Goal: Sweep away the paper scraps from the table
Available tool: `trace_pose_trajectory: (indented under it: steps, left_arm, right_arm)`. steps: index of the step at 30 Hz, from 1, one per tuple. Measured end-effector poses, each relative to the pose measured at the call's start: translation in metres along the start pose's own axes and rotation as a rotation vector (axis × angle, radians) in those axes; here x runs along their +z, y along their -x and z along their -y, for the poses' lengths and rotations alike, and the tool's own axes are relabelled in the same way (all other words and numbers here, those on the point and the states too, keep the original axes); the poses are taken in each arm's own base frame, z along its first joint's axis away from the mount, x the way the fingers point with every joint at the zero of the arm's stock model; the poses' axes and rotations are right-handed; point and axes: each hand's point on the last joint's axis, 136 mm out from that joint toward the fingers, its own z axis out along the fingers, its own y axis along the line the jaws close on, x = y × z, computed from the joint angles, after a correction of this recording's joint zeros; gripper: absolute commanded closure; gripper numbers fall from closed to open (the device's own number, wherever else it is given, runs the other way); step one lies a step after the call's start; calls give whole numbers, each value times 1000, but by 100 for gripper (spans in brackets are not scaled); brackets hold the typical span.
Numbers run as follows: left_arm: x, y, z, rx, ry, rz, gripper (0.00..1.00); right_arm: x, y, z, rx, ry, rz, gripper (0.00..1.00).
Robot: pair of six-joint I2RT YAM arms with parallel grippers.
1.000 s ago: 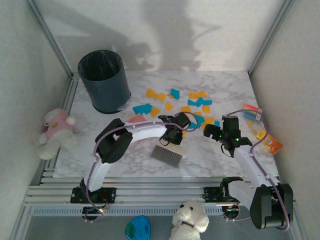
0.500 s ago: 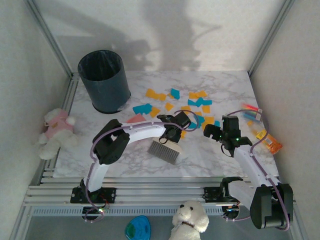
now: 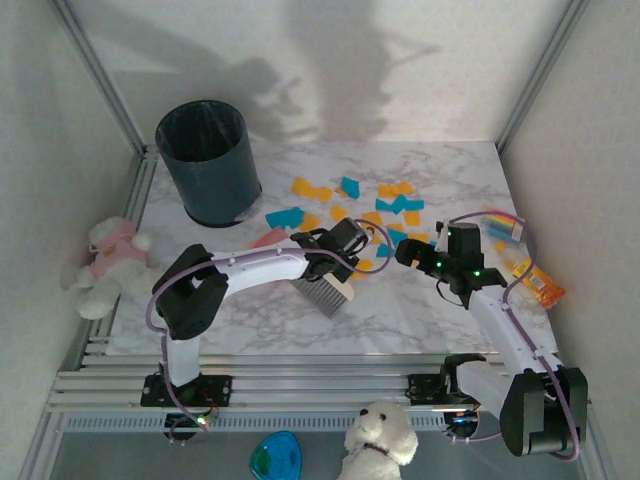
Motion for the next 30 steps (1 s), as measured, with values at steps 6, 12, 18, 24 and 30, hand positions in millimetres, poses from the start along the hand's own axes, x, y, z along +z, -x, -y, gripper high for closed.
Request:
trace_pose_trajectory:
  steps: [6,12,18,24,30]
  left_arm:
    - [-13,18,-3,49,-89,101,80]
    - [-31,31,7,116,-164,196,80]
    - [-38,40,15,152,-209,242,80]
    - [-48,45,21,169,-248,276,80]
    - [-57,52,23,178,-263,311,80]
  right_arm:
    - [-2,4,-25,41,146,-20,12]
    - [-5,14,-53,81,292,-23,21]
    - [-14,26,-77,85,425,-1,23]
    - [-11,28,-85,102,477,-17,27]
    - [-3,23,-93,106,514,-58,30]
